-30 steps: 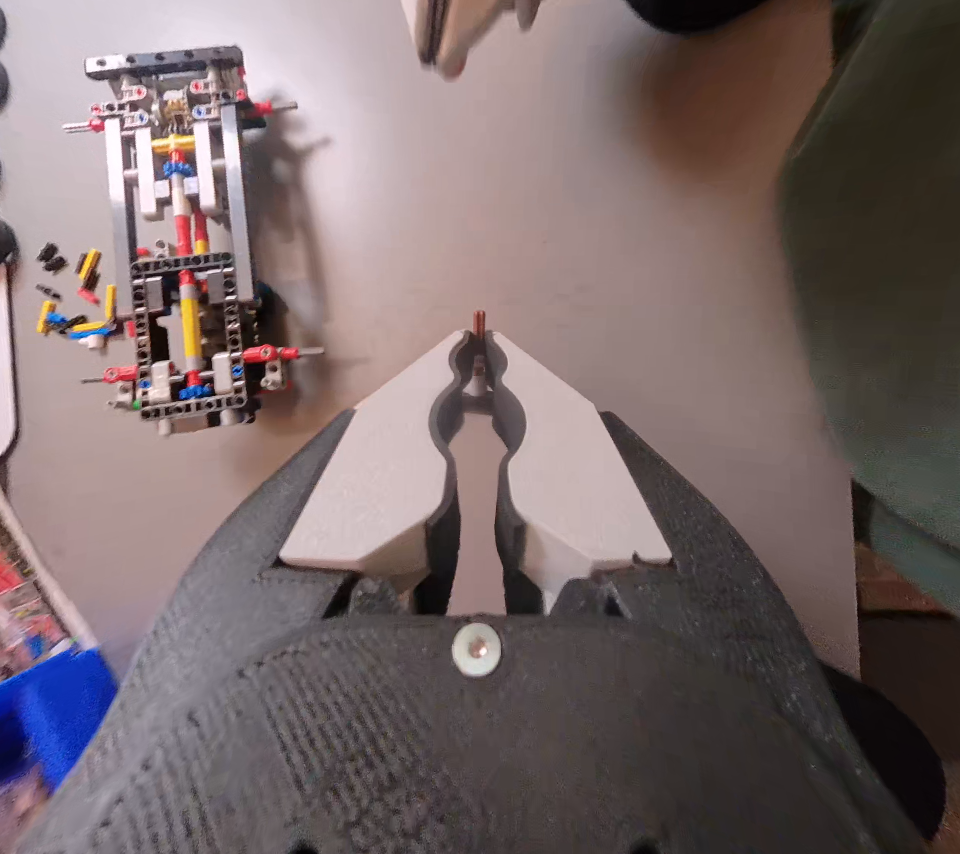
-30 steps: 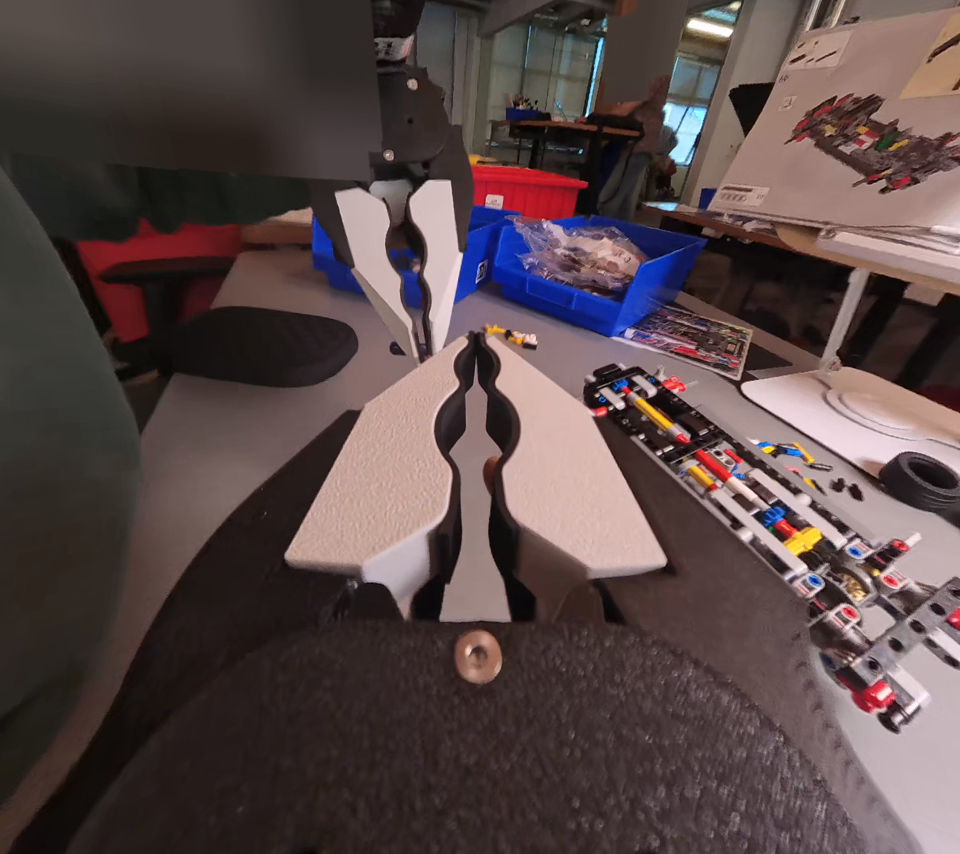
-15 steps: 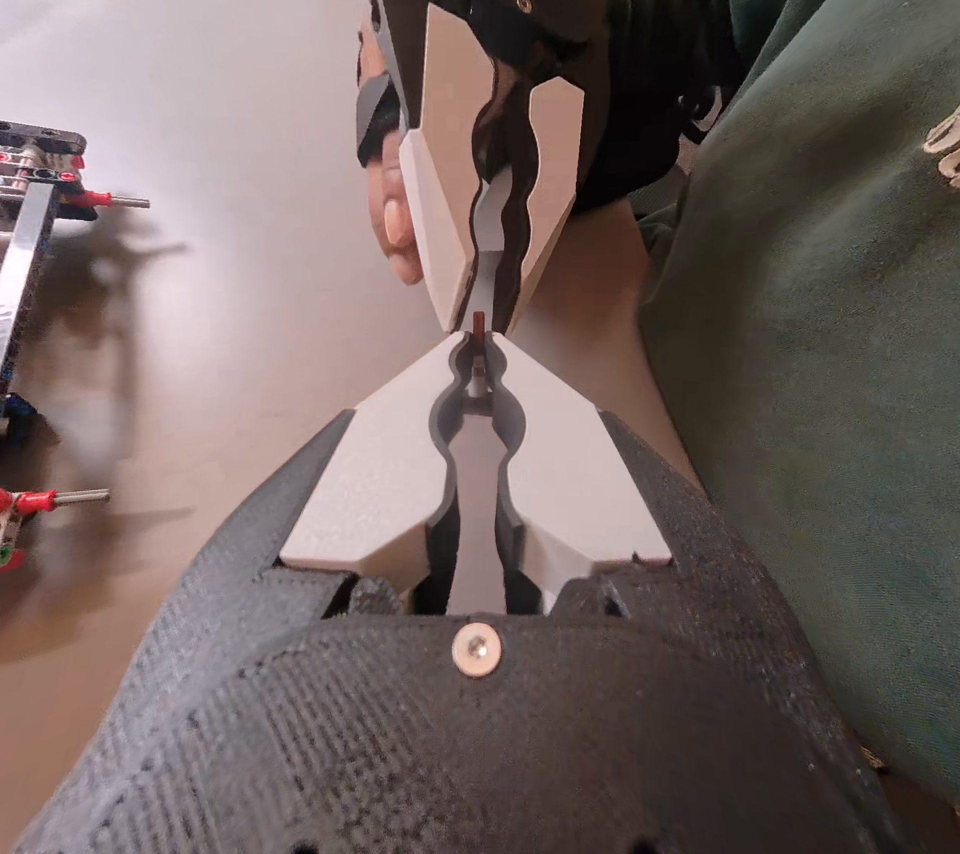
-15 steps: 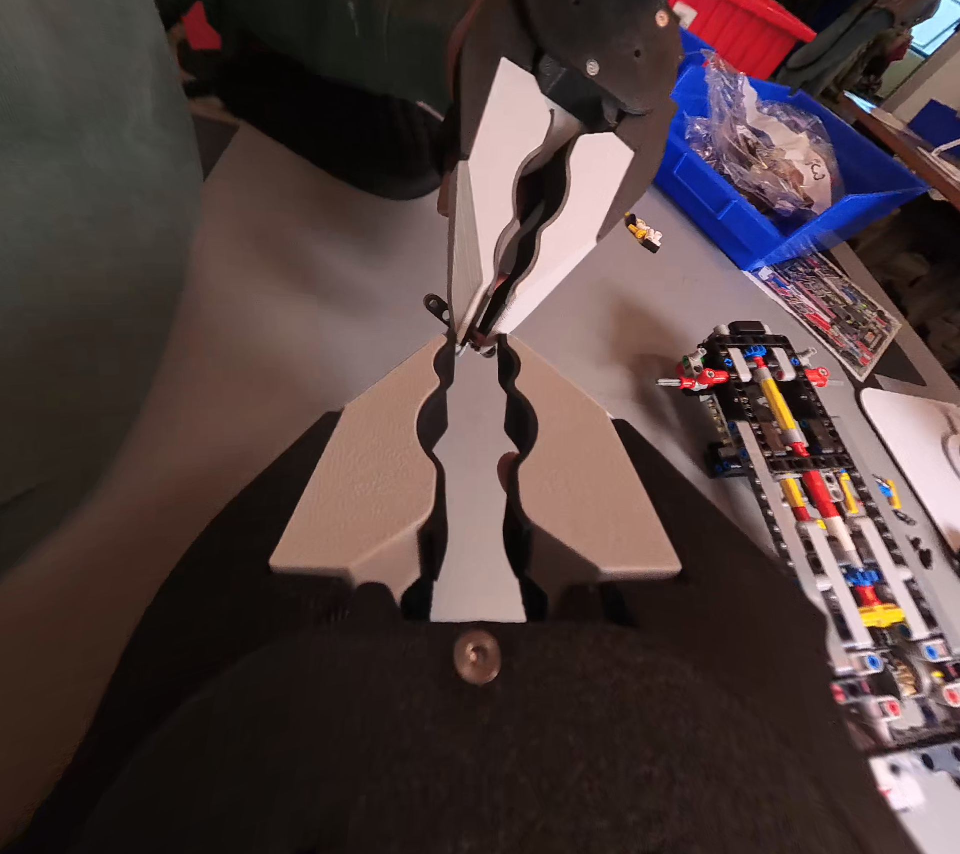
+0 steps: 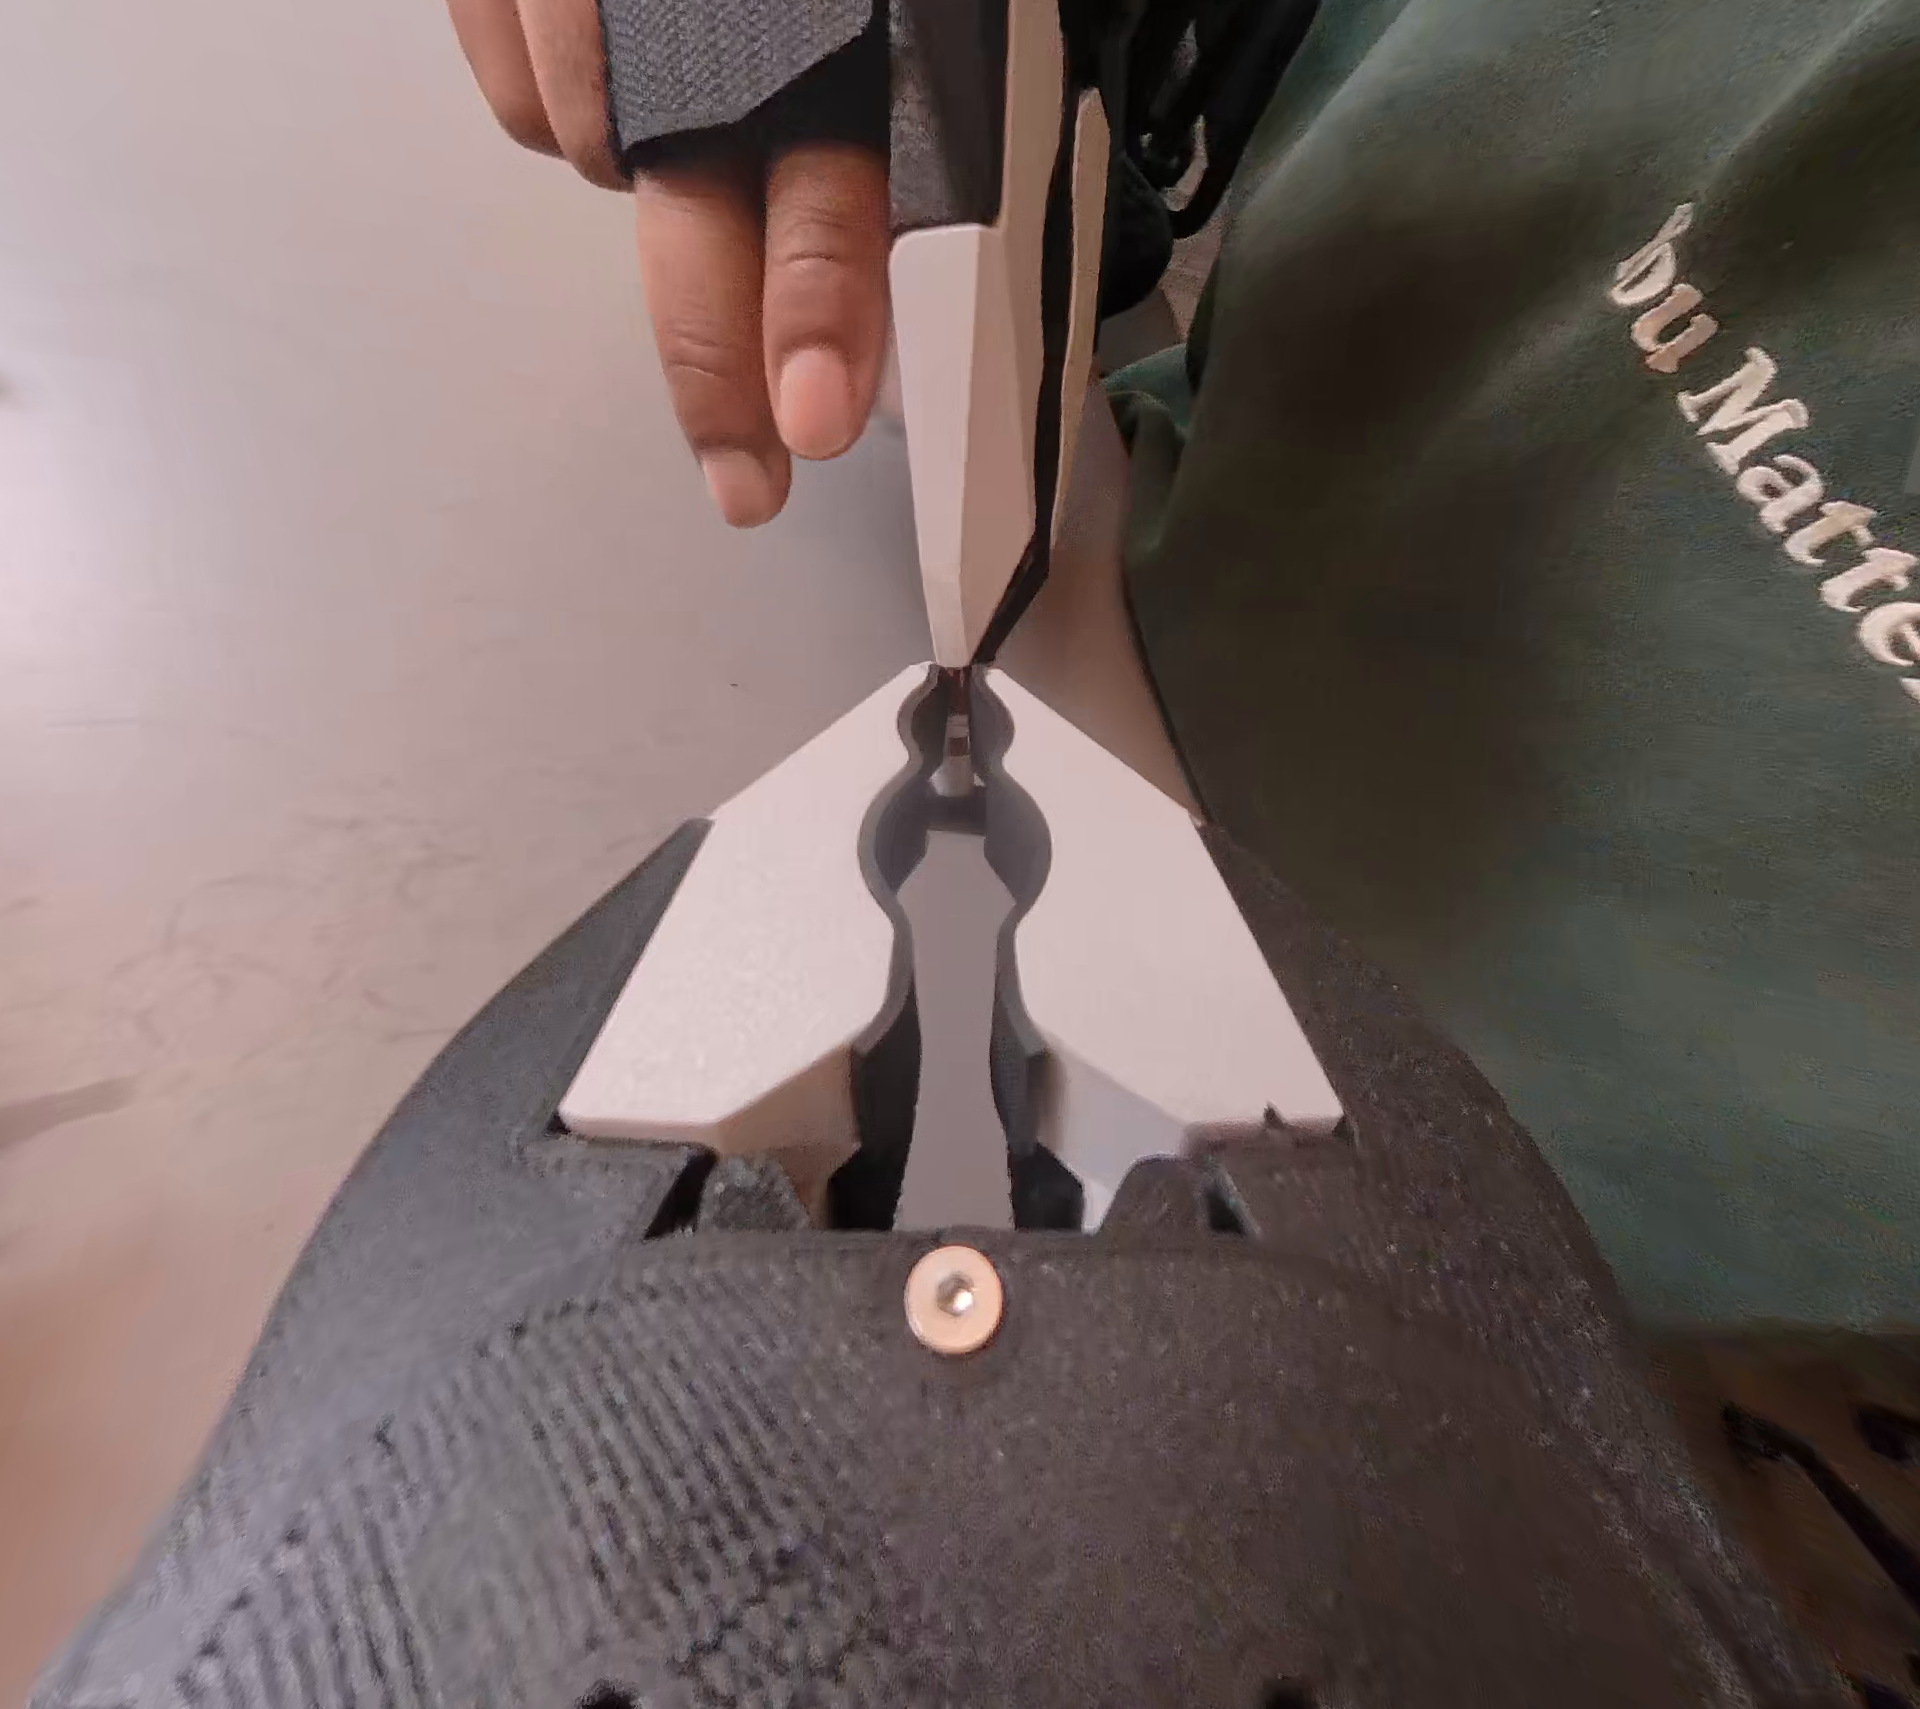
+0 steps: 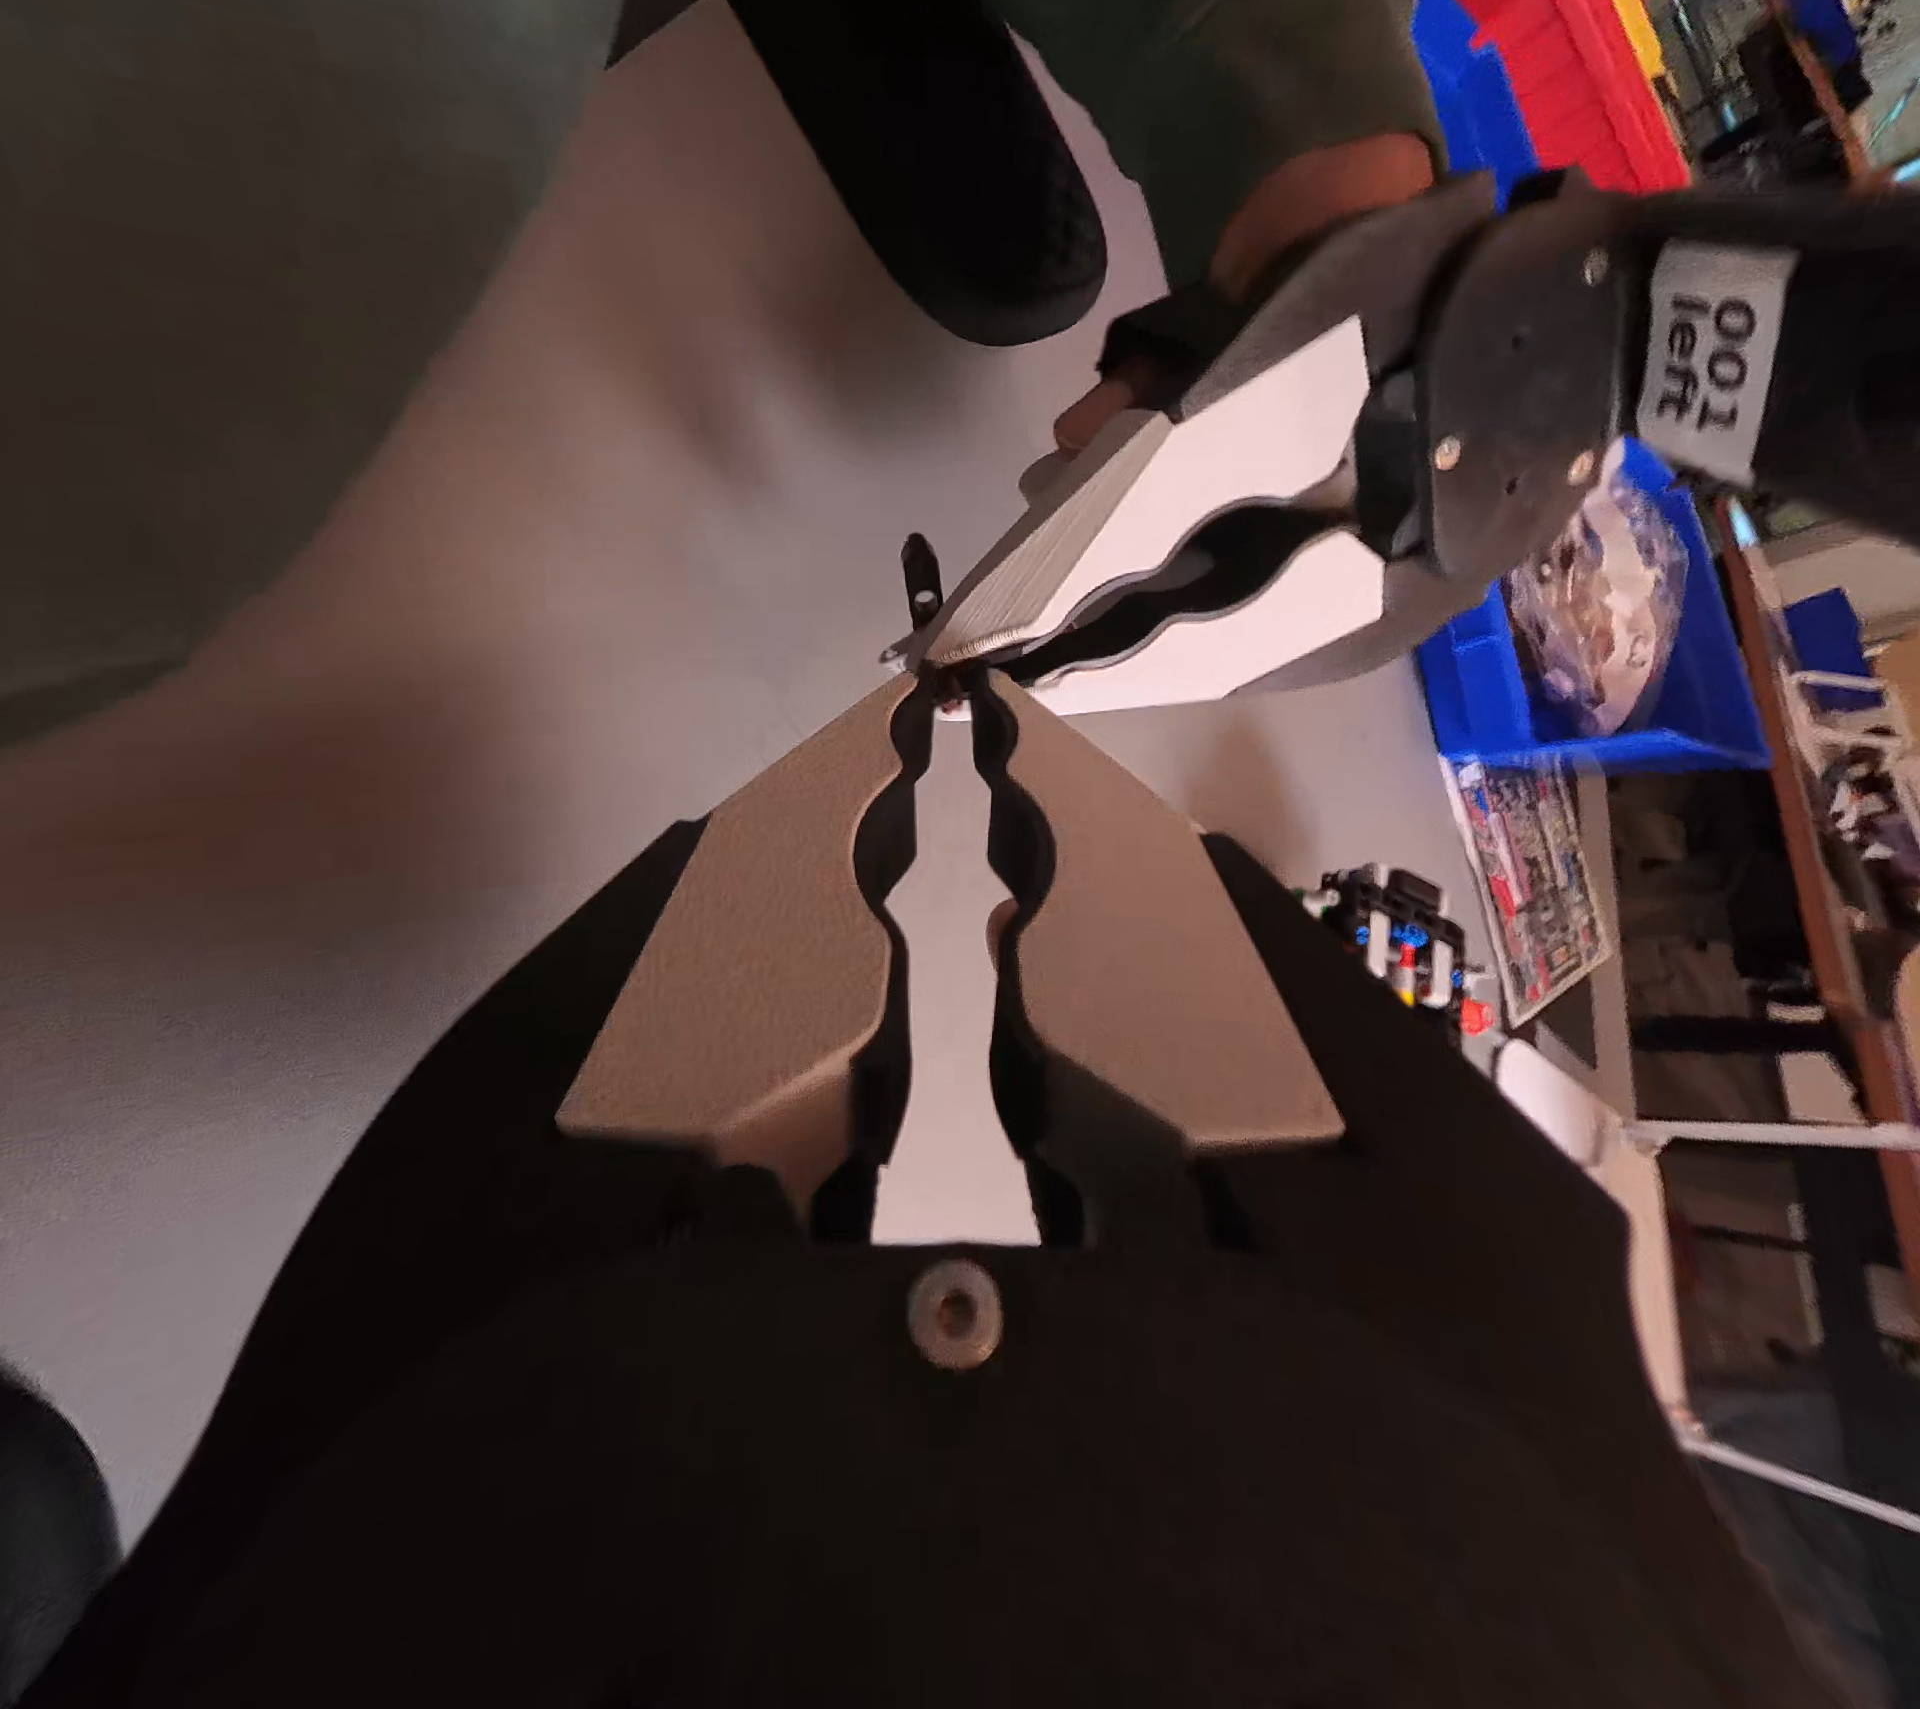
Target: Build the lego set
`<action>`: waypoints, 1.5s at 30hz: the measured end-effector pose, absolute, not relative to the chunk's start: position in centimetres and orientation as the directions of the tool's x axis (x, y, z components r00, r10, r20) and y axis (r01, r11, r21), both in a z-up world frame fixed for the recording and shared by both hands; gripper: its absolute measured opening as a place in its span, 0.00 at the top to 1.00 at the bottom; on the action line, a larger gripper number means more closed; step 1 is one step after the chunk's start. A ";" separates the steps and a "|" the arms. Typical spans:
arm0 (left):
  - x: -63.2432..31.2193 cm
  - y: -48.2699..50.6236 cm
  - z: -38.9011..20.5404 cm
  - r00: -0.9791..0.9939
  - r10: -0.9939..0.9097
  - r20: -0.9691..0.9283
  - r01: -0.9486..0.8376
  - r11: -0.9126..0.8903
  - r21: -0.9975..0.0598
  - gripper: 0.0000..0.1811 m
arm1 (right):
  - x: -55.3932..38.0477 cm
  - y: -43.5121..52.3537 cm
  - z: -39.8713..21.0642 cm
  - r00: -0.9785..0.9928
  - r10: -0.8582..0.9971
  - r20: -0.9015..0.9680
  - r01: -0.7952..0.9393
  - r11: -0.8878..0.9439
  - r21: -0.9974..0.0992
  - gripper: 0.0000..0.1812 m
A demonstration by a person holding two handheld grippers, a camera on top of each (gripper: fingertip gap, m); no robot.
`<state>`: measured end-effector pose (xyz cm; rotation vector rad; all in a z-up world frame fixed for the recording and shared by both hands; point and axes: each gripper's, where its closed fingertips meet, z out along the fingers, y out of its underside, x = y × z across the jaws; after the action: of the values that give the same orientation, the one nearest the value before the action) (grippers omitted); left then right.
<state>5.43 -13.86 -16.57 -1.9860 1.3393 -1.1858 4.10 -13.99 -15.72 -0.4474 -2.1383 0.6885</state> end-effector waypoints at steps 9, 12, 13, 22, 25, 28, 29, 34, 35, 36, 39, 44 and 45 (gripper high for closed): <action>5.4 -14.9 -15.0 0.105 -0.867 0.487 -0.530 -0.463 -0.711 0.98 | 4.4 -14.9 -14.3 -0.611 0.481 0.629 0.021 0.804 -0.595 1.00; 5.1 -14.6 -14.5 0.131 -0.873 0.471 -0.546 -0.460 -0.700 0.98 | 4.3 -14.5 -13.6 -0.584 0.517 0.626 0.026 0.783 -0.622 1.00; 5.1 -14.5 -14.4 0.135 -0.880 0.456 -0.560 -0.447 -0.697 0.98 | 4.3 -14.5 -13.5 -0.580 0.520 0.627 0.025 0.780 -0.625 1.00; 5.2 -14.2 -14.3 0.163 -0.880 0.447 -0.582 -0.452 -0.677 0.98 | 4.7 -14.0 -13.4 -0.544 0.571 0.615 0.034 0.747 -0.664 1.00; 5.4 -14.2 -14.4 0.166 -0.875 0.455 -0.578 -0.460 -0.674 0.98 | 5.0 -14.0 -13.5 -0.538 0.581 0.611 0.038 0.741 -0.671 1.00; 2.9 -14.5 -17.3 0.214 -0.897 0.387 -0.712 -0.415 -0.567 0.98 | 5.9 -13.1 -13.4 -0.528 0.592 0.608 0.059 0.740 -0.669 1.00; 1.8 -14.7 -18.1 0.255 -0.877 0.408 -0.699 -0.459 -0.549 0.99 | 6.4 -12.2 -13.1 -0.504 0.623 0.599 0.080 0.724 -0.685 1.00; 3.6 -13.6 -15.1 0.241 -0.901 0.362 -0.591 -0.432 -0.681 0.99 | 5.4 -12.9 -13.9 -0.477 0.674 0.564 0.080 0.672 -0.736 1.00; 3.8 -13.4 -14.9 0.238 -0.902 0.361 -0.574 -0.430 -0.697 0.99 | 5.0 -12.5 -13.3 -0.455 0.717 0.528 0.076 0.622 -0.779 1.00; 4.1 -13.0 -14.6 0.245 -0.899 0.364 -0.536 -0.438 -0.722 0.99 | 4.9 -12.2 -13.0 -0.442 0.760 0.477 0.084 0.564 -0.821 1.00; 4.4 -11.3 -13.7 0.291 -0.846 0.446 -0.325 -0.526 -0.786 0.99 | 4.4 -10.9 -12.5 -0.377 0.895 0.240 0.146 0.313 -0.939 0.94; 3.2 -8.0 -10.8 0.200 -0.703 0.683 0.209 -0.650 -0.730 0.99 | 3.8 -9.3 -12.3 -0.267 0.953 -0.144 0.179 -0.097 -0.979 0.86; 3.1 -7.7 -10.5 0.177 -0.696 0.696 0.261 -0.649 -0.715 0.99 | 3.7 -9.2 -12.1 -0.263 0.943 -0.202 0.177 -0.158 -0.971 0.86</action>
<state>3.06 -7.72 -10.54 -1.6890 0.4172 -1.5794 3.68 -9.17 -12.12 -1.3167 -1.4457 1.4841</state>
